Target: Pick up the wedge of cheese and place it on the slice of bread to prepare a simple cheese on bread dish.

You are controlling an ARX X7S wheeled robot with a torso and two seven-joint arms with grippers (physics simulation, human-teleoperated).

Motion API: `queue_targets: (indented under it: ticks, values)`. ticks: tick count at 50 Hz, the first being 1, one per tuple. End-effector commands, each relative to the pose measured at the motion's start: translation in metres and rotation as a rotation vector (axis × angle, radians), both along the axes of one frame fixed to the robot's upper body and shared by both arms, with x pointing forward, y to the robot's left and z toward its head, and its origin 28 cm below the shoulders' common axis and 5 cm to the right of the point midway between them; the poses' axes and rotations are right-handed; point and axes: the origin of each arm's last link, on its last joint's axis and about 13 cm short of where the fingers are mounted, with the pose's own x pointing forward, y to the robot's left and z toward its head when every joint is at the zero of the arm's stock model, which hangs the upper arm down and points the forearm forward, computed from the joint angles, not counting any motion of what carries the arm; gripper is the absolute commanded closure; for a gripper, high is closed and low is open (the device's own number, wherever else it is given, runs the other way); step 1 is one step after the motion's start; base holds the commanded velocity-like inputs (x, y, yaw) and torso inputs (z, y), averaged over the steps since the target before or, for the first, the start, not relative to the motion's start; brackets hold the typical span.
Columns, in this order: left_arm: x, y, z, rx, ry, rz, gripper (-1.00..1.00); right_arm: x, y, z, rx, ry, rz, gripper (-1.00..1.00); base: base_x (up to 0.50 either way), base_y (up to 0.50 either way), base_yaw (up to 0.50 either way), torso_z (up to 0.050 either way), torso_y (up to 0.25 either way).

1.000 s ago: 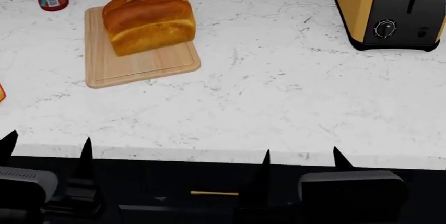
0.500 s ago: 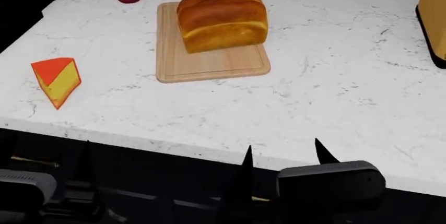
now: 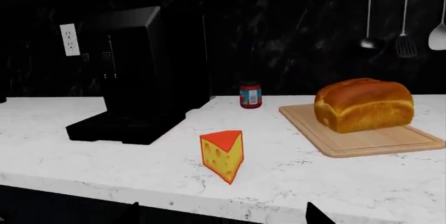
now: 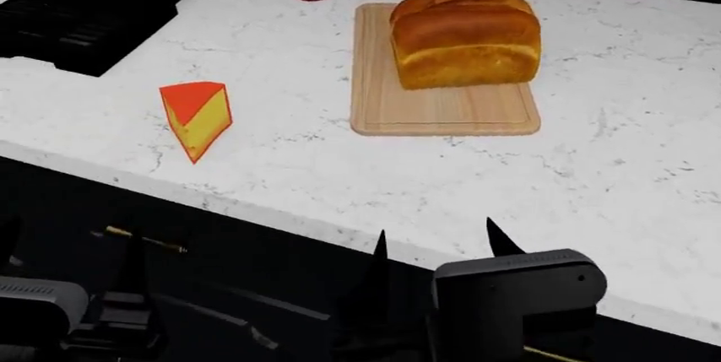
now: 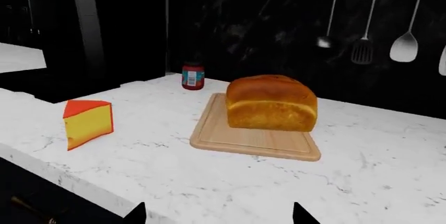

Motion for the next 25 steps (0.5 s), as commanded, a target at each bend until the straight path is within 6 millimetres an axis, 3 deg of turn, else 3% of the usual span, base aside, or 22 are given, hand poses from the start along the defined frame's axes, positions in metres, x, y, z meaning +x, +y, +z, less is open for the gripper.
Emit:
queue_targets:
  ticks: [1, 16, 25]
  values:
    - [-0.0002, -0.0005, 0.0001, -0.002, -0.003, 0.000, -1.00, -0.0002, 0.0013, -0.0016, -0.008, 0.054, -0.010, -1.00, 0.00, 0.00, 0.00, 0.000, 0.000]
    - [-0.0001, 0.0001, 0.0001, -0.011, -0.004, 0.000, -1.00, -0.0006, 0.0008, -0.0008, -0.020, 0.038, -0.017, -1.00, 0.43, 0.18, 0.00, 0.000, 0.000]
    - [0.0004, 0.0016, 0.0000, -0.029, 0.003, 0.006, -1.00, 0.0004, 0.0017, 0.0001, -0.013, 0.034, -0.009, -1.00, 0.28, 0.25, 0.00, 0.000, 0.000]
